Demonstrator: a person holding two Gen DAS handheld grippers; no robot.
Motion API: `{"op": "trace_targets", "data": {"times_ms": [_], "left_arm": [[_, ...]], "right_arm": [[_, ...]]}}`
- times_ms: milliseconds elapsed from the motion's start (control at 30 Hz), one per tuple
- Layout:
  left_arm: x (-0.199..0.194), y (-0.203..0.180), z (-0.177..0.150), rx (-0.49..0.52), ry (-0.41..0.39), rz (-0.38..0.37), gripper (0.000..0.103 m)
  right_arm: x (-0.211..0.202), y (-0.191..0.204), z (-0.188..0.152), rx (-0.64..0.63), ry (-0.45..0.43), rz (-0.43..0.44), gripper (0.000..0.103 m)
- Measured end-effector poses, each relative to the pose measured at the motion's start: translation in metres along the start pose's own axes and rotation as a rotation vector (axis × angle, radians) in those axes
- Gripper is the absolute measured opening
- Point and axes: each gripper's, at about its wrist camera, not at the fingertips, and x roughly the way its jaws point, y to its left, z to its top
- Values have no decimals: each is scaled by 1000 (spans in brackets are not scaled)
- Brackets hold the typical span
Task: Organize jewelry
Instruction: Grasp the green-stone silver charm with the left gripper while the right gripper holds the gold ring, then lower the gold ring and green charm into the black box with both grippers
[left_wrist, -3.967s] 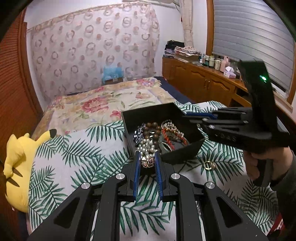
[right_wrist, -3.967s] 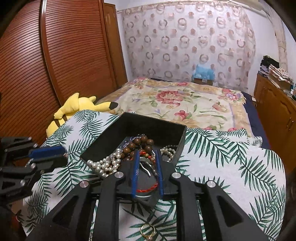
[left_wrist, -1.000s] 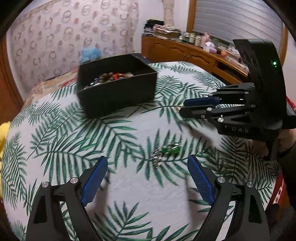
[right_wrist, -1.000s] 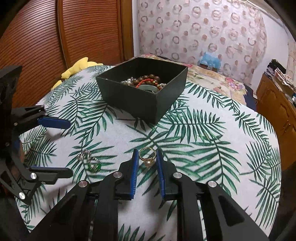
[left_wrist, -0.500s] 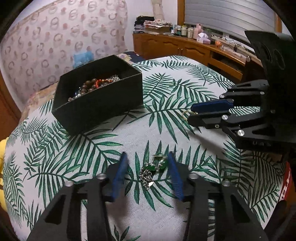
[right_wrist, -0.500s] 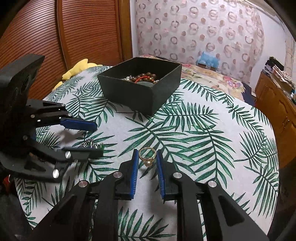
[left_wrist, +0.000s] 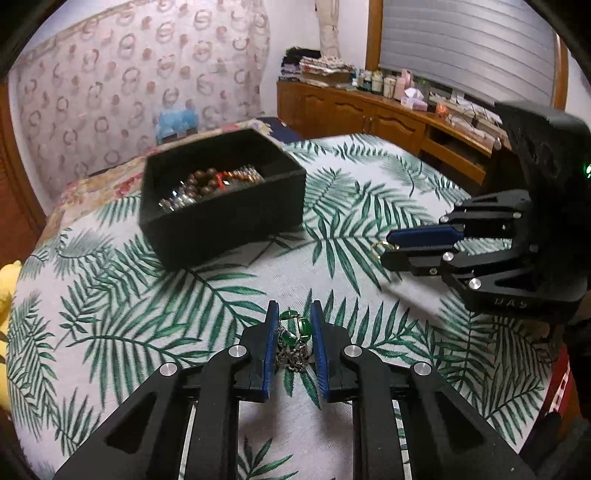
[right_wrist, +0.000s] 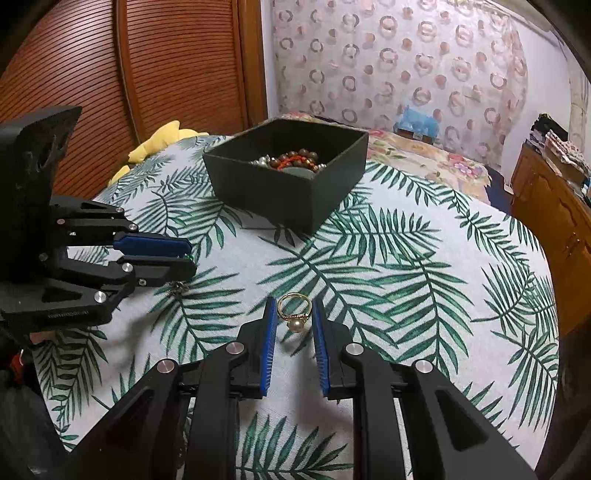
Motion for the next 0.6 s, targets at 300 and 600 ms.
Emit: {"op": "trace_targets", "data": {"times_ms": [300,600], "left_arm": [[-25,8,19,-15,-79,10,16],[-32,26,42,-41,-128,33,16]], "right_arm": [[-12,6,25,-14,-53,11,21],[-11,4,54,-41,-89,34,21]]}}
